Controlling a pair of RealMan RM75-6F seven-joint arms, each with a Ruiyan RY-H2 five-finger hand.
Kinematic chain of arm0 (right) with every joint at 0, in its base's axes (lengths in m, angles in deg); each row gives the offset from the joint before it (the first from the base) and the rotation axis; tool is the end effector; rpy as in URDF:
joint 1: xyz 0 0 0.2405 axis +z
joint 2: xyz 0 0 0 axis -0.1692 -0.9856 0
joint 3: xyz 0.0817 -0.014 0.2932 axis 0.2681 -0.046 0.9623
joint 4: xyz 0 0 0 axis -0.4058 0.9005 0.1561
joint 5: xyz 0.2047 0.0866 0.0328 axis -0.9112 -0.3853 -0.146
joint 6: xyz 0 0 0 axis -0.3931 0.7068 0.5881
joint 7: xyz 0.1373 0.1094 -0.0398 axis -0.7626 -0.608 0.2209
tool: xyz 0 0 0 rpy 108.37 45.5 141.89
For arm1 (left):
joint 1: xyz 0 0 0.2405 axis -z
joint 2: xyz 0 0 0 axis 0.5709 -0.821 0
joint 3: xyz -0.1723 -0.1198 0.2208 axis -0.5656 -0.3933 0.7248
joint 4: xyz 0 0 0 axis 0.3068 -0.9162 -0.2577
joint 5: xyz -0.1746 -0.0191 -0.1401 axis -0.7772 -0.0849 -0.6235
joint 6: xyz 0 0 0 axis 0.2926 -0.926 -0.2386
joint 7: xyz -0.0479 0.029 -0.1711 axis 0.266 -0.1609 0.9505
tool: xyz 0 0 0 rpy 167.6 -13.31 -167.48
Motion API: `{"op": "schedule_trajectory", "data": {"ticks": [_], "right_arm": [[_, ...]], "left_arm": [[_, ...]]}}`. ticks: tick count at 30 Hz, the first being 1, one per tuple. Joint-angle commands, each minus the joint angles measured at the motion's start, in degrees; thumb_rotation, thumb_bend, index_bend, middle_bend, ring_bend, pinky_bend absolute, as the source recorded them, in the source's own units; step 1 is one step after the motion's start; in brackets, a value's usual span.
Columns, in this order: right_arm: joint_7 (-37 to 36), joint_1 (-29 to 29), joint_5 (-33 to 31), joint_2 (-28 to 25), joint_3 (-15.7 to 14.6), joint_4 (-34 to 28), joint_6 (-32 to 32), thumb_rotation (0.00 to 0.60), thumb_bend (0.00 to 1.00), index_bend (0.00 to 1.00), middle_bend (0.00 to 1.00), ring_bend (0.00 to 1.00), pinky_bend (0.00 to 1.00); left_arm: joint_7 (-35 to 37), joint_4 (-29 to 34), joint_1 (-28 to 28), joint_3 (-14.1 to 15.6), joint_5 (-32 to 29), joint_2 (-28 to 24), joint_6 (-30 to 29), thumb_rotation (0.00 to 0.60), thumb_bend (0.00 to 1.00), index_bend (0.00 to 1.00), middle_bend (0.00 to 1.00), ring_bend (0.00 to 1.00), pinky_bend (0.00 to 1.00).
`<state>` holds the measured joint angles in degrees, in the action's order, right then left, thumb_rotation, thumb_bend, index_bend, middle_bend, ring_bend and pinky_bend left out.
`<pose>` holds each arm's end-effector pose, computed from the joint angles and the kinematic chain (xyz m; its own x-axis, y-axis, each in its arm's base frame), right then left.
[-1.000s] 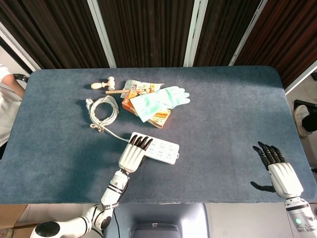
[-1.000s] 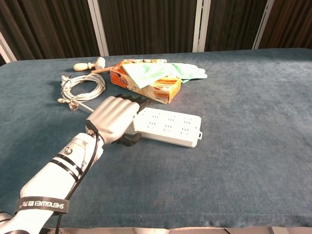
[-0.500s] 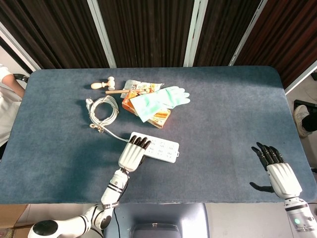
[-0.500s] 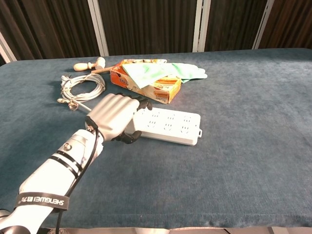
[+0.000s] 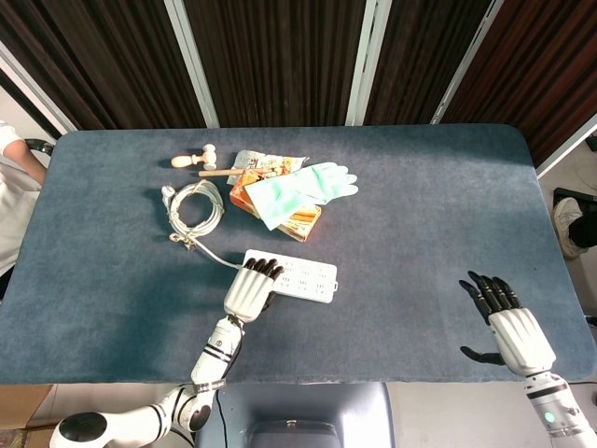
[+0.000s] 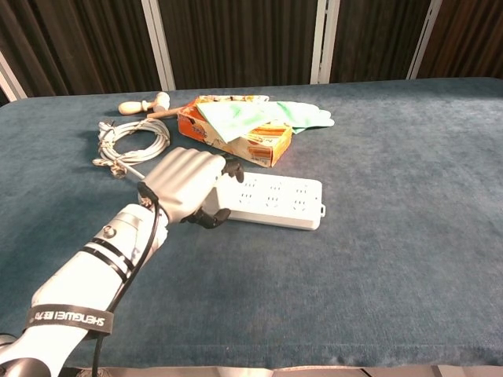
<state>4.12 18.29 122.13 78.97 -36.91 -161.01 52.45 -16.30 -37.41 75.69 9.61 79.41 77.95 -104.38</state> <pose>-0.3390 -0.2201 0.1300 0.4158 -0.1698 0.8934 -0.9011 -0.2100 0.3794 -0.1253 0.3797 -0.1766 0.5190 -0.0185 0.8546 0.7637 -0.4391 -0.4733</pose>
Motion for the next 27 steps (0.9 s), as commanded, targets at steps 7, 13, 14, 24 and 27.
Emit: {"op": "schedule_trajectory", "data": {"ticks": [7,13,14,24,27], "right_arm": [[1.7,10.7,6.8,8.2,-0.2,2.6,-12.4,0.600,0.10,0.00,0.00,0.00,0.00],[3.2,14.1,5.4,11.2,1.2,2.9,-16.7,0.600,0.11,0.00,0.00,0.00,0.00],[3.4,15.2,5.1,12.5,1.6,3.3,-18.0,0.600,0.12,0.00,0.00,0.00,0.00],[5.5,23.2,2.5,24.8,4.9,11.4,-25.0,0.600,0.43,0.00,0.01,0.00,0.00],[6.3,24.5,0.6,27.1,6.2,13.0,-25.7,0.600,0.50,0.00,0.01,0.00,0.00]], "left_arm": [[-2.7,1.4,0.7,0.1,0.0,-0.8,-0.3,0.600,0.79,0.39,0.49,0.43,0.51],[-3.4,2.0,0.8,-0.1,-0.2,-1.1,-0.6,0.600,0.80,0.40,0.51,0.45,0.53],[-3.6,2.2,0.9,-0.1,-0.3,-1.2,-0.6,0.600,0.80,0.41,0.51,0.46,0.54],[-5.6,4.6,0.6,0.1,-1.4,-1.6,-0.6,0.600,0.80,0.42,0.53,0.47,0.55],[-6.1,5.1,0.6,0.1,-1.7,-1.6,-0.5,0.600,0.80,0.42,0.53,0.47,0.56]]}}
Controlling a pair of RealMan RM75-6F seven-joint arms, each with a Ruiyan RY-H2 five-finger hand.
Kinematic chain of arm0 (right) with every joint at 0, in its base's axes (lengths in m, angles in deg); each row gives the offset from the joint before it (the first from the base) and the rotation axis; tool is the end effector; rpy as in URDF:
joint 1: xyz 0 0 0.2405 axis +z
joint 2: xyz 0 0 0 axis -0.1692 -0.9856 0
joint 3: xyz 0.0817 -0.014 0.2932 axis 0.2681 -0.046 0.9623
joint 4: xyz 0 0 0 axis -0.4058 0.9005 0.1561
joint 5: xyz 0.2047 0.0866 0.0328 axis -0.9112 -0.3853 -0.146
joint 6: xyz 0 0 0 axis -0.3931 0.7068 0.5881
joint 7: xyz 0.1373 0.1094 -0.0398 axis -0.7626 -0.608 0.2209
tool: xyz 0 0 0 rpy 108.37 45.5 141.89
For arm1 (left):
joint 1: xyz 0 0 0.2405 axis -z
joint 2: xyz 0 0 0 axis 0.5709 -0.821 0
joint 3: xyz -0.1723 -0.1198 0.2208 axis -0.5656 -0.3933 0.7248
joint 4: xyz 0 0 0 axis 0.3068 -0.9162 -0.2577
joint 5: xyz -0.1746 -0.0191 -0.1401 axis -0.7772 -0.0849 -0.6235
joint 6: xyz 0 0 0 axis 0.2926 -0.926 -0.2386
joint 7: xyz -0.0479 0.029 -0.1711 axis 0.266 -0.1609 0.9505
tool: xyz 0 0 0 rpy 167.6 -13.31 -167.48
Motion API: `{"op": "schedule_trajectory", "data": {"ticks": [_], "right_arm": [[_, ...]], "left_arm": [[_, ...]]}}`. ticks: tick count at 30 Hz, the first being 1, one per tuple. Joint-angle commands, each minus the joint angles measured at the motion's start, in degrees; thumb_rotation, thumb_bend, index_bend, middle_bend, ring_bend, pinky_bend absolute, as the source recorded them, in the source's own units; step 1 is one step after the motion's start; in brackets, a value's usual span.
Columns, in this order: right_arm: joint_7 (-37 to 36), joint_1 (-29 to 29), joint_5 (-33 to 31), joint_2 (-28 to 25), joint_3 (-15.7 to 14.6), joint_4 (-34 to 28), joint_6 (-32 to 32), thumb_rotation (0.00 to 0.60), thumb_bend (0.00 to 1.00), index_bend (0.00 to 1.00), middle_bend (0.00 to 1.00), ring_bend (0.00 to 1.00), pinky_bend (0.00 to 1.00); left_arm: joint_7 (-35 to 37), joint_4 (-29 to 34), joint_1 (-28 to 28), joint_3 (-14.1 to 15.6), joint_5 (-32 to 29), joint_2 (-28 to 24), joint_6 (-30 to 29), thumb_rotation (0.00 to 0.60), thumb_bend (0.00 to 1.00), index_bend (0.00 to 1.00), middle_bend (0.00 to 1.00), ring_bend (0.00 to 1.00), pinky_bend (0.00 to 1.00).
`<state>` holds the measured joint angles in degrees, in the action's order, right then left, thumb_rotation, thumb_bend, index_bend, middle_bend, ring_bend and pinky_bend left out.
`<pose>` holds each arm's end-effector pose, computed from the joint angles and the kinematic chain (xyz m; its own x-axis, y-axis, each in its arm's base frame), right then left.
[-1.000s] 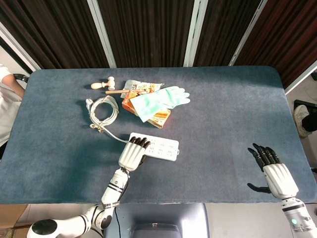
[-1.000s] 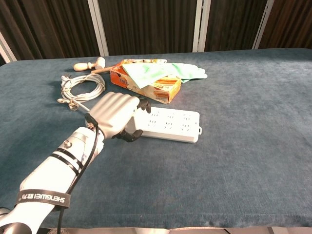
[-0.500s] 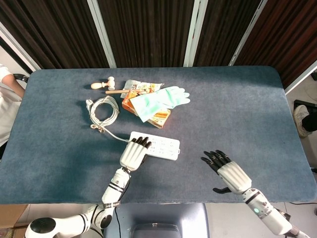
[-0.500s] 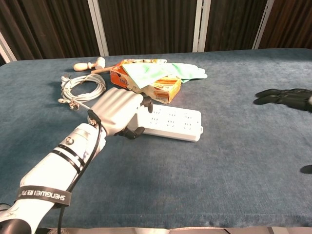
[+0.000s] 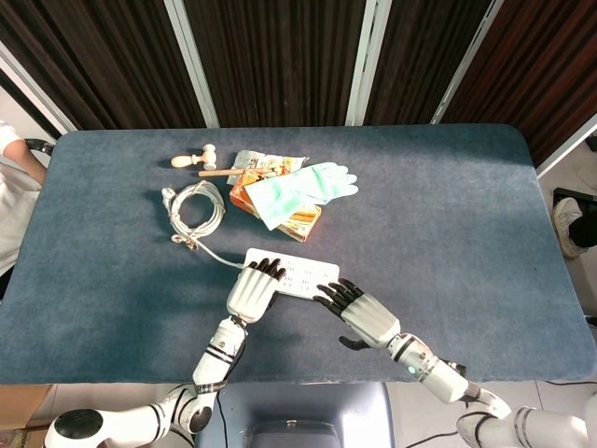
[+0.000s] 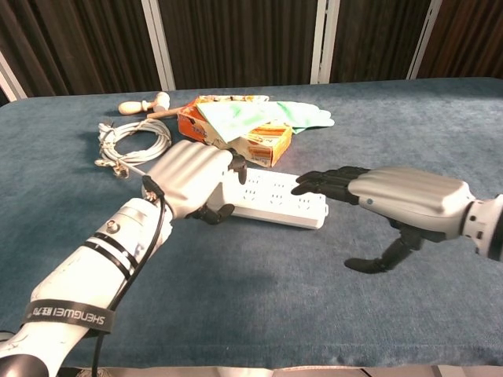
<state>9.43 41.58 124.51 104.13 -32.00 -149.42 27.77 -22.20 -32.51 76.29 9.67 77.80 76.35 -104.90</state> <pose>-0.2103 -0.3209 -0.0706 0.5204 -0.3036 0.7981 -0.7368 -0.6321 0.2400 -0.1130 0.3769 -0.1700 0.5484 -0.0446 0.8350 0.7367 -0.4468 -0.5076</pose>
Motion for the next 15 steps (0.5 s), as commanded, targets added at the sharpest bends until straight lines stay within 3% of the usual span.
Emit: {"op": "schedule_trajectory", "data": {"ticks": [1,4,9,12,15], "right_arm": [[1.4,1.7,-2.6,2.7,1.7,1.8,-1.5,0.600,0.51,0.00,0.01,0.00,0.00],[2.9,3.1,-5.2,4.0,2.4,2.3,-4.0,0.600,0.56,0.00,0.01,0.00,0.00],[6.9,5.1,-8.3,4.6,2.5,2.5,-7.6,0.600,0.86,0.02,0.02,0.00,0.00],[9.4,5.8,-10.3,4.2,2.4,1.9,-9.1,0.600,0.97,0.05,0.05,0.00,0.00],[11.6,6.5,-12.5,4.1,2.5,1.4,-10.6,0.600,1.00,0.05,0.06,0.00,0.00]], "left_arm": [[-0.2,0.3,0.0,-0.1,-0.3,0.0,0.1,0.600,0.80,0.42,0.53,0.47,0.56],[-0.1,0.7,0.1,-0.3,-0.7,-0.1,0.3,0.600,0.80,0.42,0.53,0.47,0.56],[0.2,1.7,0.2,-0.9,-1.8,-0.6,1.2,0.600,0.79,0.43,0.54,0.48,0.57],[0.3,2.4,0.3,-1.4,-2.5,-1.1,1.5,0.600,0.79,0.43,0.54,0.48,0.57],[0.7,2.9,0.3,-1.6,-3.3,-1.3,2.1,0.600,0.78,0.43,0.54,0.48,0.57]]}}
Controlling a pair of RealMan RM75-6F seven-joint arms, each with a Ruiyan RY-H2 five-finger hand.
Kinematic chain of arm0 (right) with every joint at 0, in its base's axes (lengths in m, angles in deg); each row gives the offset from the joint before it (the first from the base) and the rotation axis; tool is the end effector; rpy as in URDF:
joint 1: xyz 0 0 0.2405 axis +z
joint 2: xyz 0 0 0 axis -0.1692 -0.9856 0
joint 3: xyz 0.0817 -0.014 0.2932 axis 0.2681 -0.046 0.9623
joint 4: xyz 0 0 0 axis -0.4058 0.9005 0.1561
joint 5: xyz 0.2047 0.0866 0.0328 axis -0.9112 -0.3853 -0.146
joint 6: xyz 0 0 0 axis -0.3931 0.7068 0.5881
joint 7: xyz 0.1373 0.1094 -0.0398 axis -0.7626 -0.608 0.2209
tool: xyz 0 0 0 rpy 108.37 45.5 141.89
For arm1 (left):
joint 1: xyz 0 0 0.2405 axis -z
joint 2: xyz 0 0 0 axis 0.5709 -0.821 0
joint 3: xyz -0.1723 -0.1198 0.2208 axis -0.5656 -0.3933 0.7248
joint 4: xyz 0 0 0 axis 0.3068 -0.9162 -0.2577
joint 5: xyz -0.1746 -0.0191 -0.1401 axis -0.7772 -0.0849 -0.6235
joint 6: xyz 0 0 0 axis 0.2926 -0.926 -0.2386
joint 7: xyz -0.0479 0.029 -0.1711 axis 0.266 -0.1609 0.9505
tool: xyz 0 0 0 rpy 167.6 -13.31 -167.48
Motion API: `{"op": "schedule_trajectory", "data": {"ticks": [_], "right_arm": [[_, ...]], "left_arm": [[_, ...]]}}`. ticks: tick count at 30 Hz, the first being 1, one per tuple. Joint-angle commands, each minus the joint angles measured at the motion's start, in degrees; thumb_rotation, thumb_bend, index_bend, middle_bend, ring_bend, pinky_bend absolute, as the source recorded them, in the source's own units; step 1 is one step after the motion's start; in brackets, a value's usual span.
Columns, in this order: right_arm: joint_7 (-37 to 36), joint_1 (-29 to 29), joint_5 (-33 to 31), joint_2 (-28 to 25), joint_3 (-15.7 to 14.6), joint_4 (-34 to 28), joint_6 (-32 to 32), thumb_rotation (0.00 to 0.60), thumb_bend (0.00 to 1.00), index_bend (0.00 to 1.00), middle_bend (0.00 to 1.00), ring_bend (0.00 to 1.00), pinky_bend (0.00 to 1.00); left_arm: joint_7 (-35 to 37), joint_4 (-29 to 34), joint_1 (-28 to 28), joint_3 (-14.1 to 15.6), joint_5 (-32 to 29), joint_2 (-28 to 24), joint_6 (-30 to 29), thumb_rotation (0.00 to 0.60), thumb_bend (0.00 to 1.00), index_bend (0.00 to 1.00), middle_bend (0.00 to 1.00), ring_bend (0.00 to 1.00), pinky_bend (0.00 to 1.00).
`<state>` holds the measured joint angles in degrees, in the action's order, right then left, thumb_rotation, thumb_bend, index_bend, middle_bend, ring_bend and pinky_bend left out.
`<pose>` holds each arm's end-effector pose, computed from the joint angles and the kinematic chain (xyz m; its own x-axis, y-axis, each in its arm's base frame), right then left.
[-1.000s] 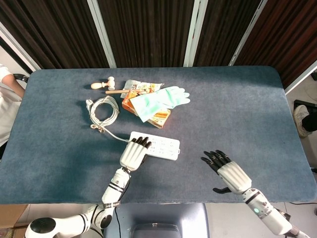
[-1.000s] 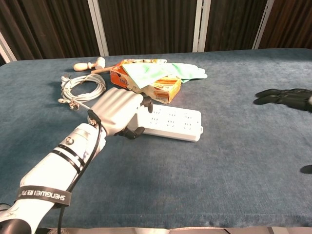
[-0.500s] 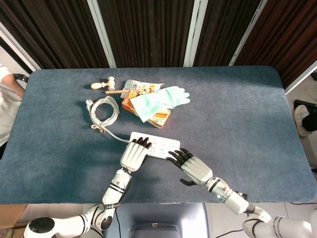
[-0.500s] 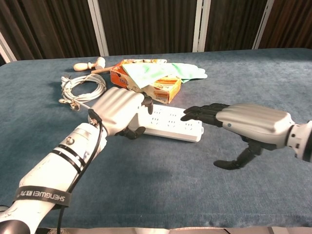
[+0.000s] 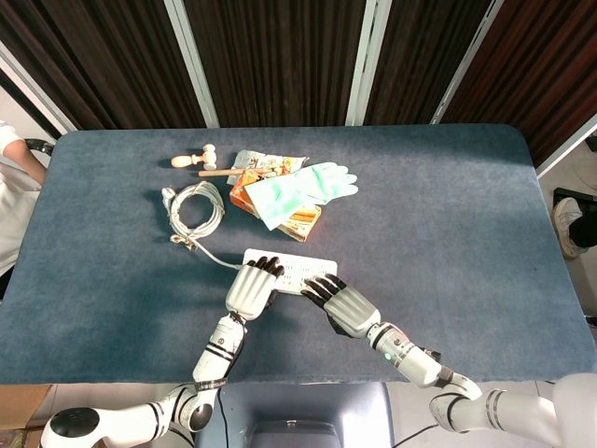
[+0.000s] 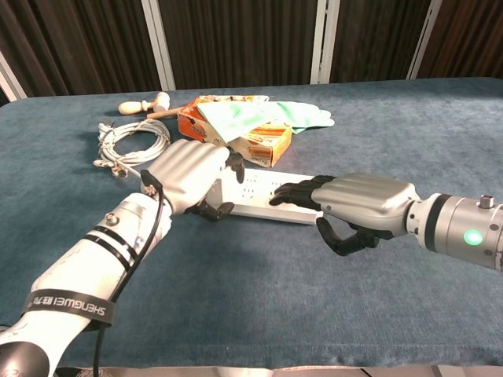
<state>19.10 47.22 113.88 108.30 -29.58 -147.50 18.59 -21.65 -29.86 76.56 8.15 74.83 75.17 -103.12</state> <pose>-0.1926 -0.3477 -0.1066 0.6122 -0.3361 0.7157 -0.7105 -0.6310 0.3115 -0.1130 0.3832 -0.1658 0.5126 0.0097 0.8586 0.7803 -0.4226 -0.4611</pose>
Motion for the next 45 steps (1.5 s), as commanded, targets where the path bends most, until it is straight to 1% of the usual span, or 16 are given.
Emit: {"op": "schedule_trajectory", "data": {"ticks": [1,8,17,21,23,26,29,32,33,36,40,41,44,45], "right_arm": [[2.7,1.1,-2.5,0.1,0.0,-0.5,-1.8,0.600,1.00,0.06,0.06,0.00,0.00],[8.7,2.5,-7.7,1.9,-0.4,-0.1,-3.9,0.600,1.00,0.06,0.07,0.00,0.00],[13.5,3.3,-11.9,2.1,-1.1,-1.4,-3.2,0.600,1.00,0.06,0.07,0.00,0.00],[14.1,3.2,-12.6,1.4,-1.5,-2.3,-2.2,0.600,1.00,0.05,0.07,0.00,0.00],[14.0,3.1,-12.5,0.9,-1.5,-3.0,-1.3,0.600,1.00,0.05,0.07,0.00,0.00],[12.0,2.5,-10.6,-1.0,-1.6,-5.6,1.1,0.600,1.00,0.02,0.07,0.00,0.00],[8.9,1.2,-6.2,-4.4,-2.3,-9.1,5.3,0.600,0.99,0.00,0.07,0.00,0.00],[5.4,-0.5,-1.9,-8.9,-3.3,-13.0,9.8,0.600,0.92,0.00,0.07,0.00,0.00],[4.4,-1.1,-0.7,-10.3,-3.5,-14.0,11.2,0.600,0.89,0.00,0.07,0.00,0.00],[1.3,-2.7,2.5,-14.9,-4.3,-17.0,15.2,0.600,0.84,0.00,0.07,0.00,0.00],[-1.2,-4.3,5.2,-19.8,-5.0,-20.1,18.9,0.600,0.80,0.00,0.06,0.00,0.00],[-1.6,-4.6,5.8,-20.9,-5.1,-20.8,19.6,0.600,0.79,0.00,0.06,0.00,0.00],[-1.3,-5.2,7.1,-22.8,-5.5,-22.1,20.6,0.600,0.79,0.00,0.06,0.00,0.00],[-0.8,-5.3,7.3,-23.1,-5.5,-22.4,20.8,0.600,0.78,0.00,0.06,0.00,0.00]], "left_arm": [[0.1,0.2,0.0,-0.1,-0.4,-0.2,0.4,0.600,0.78,0.43,0.54,0.48,0.57],[0.5,-0.3,0.1,0.4,-0.4,-0.2,0.1,0.600,0.78,0.44,0.56,0.50,0.58],[2.4,0.2,0.2,0.5,0.7,-1.1,-1.3,0.600,0.79,0.45,0.57,0.51,0.60],[2.9,2.7,0.5,-0.6,1.1,-2.2,-2.5,0.600,0.79,0.45,0.57,0.51,0.59],[3.2,5.4,0.7,-1.8,0.8,-3.7,-2.7,0.600,0.78,0.45,0.57,0.51,0.59],[3.0,10.0,0.4,-3.3,0.2,-7.0,-3.4,0.600,0.78,0.45,0.57,0.51,0.59],[3.6,13.4,-0.9,-3.9,-0.9,-10.7,-3.7,0.600,0.78,0.45,0.57,0.51,0.59],[5.1,14.9,-3.0,-3.6,-4.0,-14.2,-2.3,0.600,0.77,0.44,0.56,0.50,0.58],[5.6,14.8,-3.7,-3.6,-5.2,-15.0,-1.9,0.600,0.76,0.44,0.55,0.49,0.57],[8.1,13.3,-5.7,-3.7,-9.8,-16.9,0.6,0.600,0.75,0.42,0.53,0.47,0.52],[14.0,13.3,-7.8,-4.3,-16.5,-19.2,6.0,0.600,0.72,0.41,0.52,0.46,0.47],[14.9,12.8,-8.1,-4.1,-17.0,-19.8,6.9,0.600,0.71,0.41,0.52,0.46,0.45],[16.2,10.2,-8.6,-2.4,-15.3,-20.0,6.6,0.600,0.69,0.41,0.51,0.46,0.37],[16.8,9.7,-8.8,-2.0,-15.2,-20.1,6.8,0.600,0.67,0.39,0.49,0.43,0.35]]}}
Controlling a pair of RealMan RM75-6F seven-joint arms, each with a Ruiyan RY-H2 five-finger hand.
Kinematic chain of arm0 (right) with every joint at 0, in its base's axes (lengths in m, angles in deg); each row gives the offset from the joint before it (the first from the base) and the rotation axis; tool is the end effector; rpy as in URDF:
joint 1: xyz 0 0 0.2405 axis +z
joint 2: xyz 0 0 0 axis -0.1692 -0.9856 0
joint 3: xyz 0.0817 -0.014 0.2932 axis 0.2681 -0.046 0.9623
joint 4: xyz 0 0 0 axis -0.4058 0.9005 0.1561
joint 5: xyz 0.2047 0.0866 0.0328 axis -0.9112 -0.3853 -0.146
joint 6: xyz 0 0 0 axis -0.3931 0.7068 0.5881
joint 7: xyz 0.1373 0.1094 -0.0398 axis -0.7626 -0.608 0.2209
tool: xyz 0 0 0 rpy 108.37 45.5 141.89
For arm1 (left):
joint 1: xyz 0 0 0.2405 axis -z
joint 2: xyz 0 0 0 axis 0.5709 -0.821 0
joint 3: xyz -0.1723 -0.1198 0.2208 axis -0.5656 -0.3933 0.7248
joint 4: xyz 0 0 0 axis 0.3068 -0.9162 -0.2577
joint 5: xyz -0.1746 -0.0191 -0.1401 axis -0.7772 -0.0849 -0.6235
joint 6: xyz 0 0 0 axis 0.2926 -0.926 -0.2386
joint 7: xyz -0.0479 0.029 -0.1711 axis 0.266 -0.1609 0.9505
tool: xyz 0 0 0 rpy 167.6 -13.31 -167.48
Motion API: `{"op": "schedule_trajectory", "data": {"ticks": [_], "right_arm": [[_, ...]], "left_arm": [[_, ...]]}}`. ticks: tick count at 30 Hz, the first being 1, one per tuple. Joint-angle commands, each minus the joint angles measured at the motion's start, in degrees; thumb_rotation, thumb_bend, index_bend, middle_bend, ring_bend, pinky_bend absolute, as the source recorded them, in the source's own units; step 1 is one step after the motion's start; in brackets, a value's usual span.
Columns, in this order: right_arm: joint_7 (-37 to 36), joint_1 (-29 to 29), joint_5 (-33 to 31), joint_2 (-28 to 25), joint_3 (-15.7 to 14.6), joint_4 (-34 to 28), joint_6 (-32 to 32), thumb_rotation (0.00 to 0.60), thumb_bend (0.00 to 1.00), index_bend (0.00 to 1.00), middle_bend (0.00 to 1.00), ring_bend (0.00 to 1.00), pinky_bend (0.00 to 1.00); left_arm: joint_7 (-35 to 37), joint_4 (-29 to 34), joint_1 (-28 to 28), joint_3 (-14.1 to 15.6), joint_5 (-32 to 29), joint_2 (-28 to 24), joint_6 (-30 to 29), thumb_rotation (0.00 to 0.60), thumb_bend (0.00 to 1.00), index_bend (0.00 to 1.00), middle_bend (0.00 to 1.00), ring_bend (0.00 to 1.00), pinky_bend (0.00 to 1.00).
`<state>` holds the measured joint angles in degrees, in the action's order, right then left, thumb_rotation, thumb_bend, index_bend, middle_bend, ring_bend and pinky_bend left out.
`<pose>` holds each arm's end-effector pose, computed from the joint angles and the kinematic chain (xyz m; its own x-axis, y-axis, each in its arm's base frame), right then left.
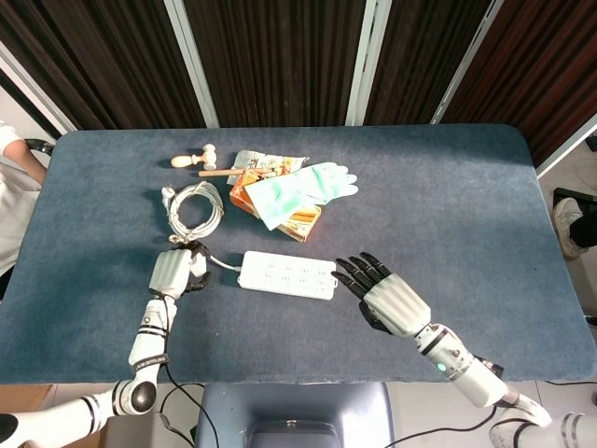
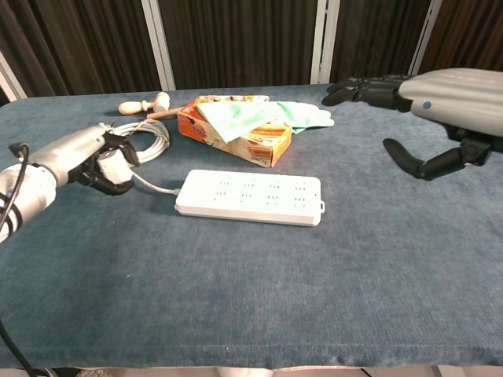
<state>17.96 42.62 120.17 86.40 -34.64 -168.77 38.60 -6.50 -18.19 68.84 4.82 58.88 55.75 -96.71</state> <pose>-0.1850 -0.3157 0.0440 0.5241 -0.1361 0.8407 -0.7076 -0.6190 0.3409 -0.2475 0.4189 -0.0583 0.2453 0.2022 0.9481 0.9694 -0.0543 -0.2393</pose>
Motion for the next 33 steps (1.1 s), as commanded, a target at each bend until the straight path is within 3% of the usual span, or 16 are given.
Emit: {"op": "schedule_trajectory", "data": {"ticks": [1,2,5,7,13,18,21,24,26,30,33], "right_arm": [[0.7,-0.8,1.1,-1.4,-0.4,-1.4,0.9,0.600,0.75,0.00,0.06,0.00,0.00],[1.1,-1.0,1.0,-1.7,-0.5,-1.9,0.8,0.600,0.74,0.00,0.06,0.00,0.00],[1.9,-1.2,0.5,-2.2,-0.6,-2.9,0.4,0.600,0.66,0.00,0.05,0.00,0.00],[2.6,-1.5,0.3,-2.6,-0.7,-3.3,0.3,0.600,0.62,0.00,0.05,0.00,0.00],[5.6,-3.6,-0.2,-6.0,-1.9,-6.3,1.2,0.600,0.50,0.00,0.01,0.00,0.00],[7.1,-12.7,0.0,-12.5,-6.4,-8.0,10.8,0.600,0.43,0.00,0.01,0.00,0.00],[4.8,-19.2,-1.9,-13.7,-7.7,-5.7,18.3,0.600,0.25,0.00,0.01,0.00,0.00],[-4.5,-25.2,-3.7,-12.4,-7.7,0.8,25.7,0.600,0.16,0.00,0.01,0.00,0.00],[-10.2,-28.6,-6.3,-10.1,-6.6,5.3,29.3,0.600,0.15,0.00,0.01,0.00,0.00],[-10.0,-29.6,-5.9,-7.2,-6.1,10.0,29.1,0.600,0.12,0.00,0.00,0.00,0.00],[-11.8,-29.8,-5.6,-7.2,-5.2,10.7,29.2,0.600,0.11,0.00,0.00,0.00,0.00]], "left_arm": [[2.2,-2.2,-1.2,1.7,0.7,-0.8,0.9,0.600,0.63,0.35,0.45,0.39,0.32],[3.0,-2.2,-1.4,2.0,0.6,-1.1,1.8,0.600,0.60,0.31,0.40,0.35,0.30],[4.7,-1.7,-1.4,2.4,1.2,-2.1,2.6,0.600,0.49,0.07,0.13,0.13,0.22],[6.0,-1.0,-1.7,2.7,2.5,-2.8,1.8,0.600,0.44,0.00,0.02,0.03,0.19],[9.3,6.4,-3.8,4.9,6.3,-9.2,0.5,0.600,0.37,0.00,0.00,0.00,0.16],[8.5,8.7,-11.3,10.9,24.4,-16.5,-20.6,0.588,0.39,0.00,0.00,0.00,0.15],[13.6,12.8,-17.4,15.0,28.2,-22.9,-28.3,0.592,0.42,0.00,0.00,0.00,0.13],[17.0,12.5,-22.8,18.3,29.4,-26.7,-33.4,0.600,0.44,0.00,0.00,0.00,0.11],[18.6,10.7,-25.2,20.5,29.9,-27.6,-34.3,0.600,0.44,0.00,0.00,0.00,0.11],[21.3,11.9,-25.2,22.7,30.4,-30.1,-30.3,0.600,0.44,0.00,0.00,0.00,0.10],[17.9,13.5,-25.2,22.9,28.3,-31.1,-27.0,0.600,0.44,0.00,0.00,0.00,0.10]]}}
